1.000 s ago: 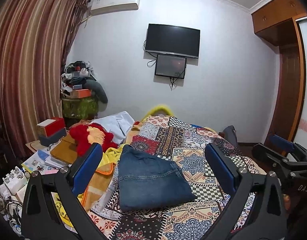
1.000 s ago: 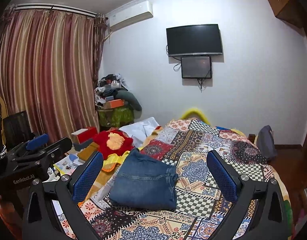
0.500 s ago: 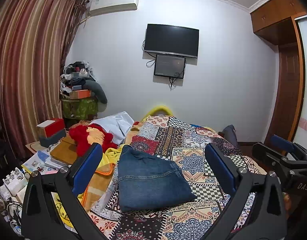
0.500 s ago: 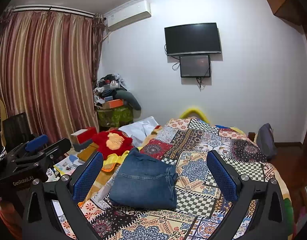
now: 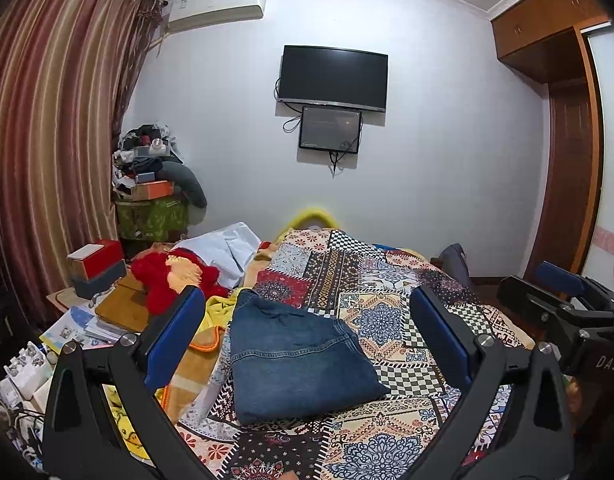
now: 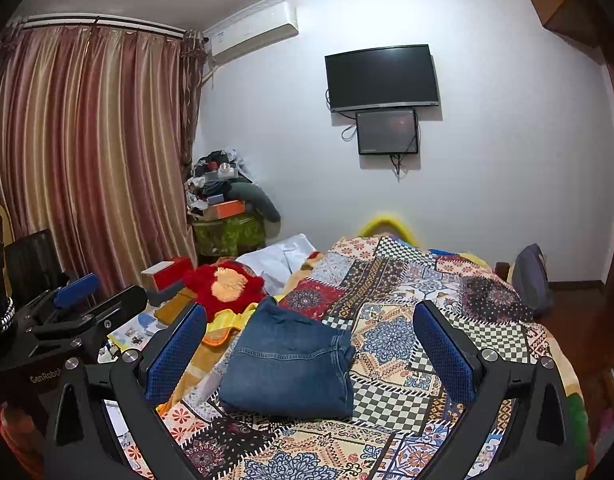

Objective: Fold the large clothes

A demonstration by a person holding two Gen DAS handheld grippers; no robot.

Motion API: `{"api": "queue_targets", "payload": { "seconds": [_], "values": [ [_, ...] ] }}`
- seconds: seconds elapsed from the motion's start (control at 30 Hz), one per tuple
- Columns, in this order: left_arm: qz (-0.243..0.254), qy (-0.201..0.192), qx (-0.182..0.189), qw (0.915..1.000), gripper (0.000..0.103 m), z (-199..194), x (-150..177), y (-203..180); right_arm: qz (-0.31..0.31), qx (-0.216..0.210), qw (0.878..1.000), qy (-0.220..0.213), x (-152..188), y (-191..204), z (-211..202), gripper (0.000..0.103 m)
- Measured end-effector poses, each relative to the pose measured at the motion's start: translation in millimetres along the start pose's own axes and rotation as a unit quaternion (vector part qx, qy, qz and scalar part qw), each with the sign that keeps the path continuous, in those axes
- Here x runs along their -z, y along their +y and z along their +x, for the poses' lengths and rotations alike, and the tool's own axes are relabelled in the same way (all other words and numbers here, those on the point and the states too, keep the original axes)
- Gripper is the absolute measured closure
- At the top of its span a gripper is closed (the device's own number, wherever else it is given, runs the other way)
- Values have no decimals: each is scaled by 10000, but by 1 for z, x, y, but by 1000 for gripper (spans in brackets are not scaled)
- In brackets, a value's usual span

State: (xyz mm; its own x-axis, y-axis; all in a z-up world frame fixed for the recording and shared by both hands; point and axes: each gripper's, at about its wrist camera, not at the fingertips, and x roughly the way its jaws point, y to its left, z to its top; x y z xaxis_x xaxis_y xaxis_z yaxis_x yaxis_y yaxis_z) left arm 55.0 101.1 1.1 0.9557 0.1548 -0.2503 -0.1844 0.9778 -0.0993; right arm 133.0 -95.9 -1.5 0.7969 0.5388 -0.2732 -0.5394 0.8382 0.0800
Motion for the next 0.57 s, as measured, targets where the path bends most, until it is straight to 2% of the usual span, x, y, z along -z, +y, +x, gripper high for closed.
{"api": "queue_targets", "payload": {
  "seconds": [0.57],
  "values": [
    [118,-37,185,9998,0,-2,-1,0,81,89,9999,-1,0,4,2,0]
  ]
}}
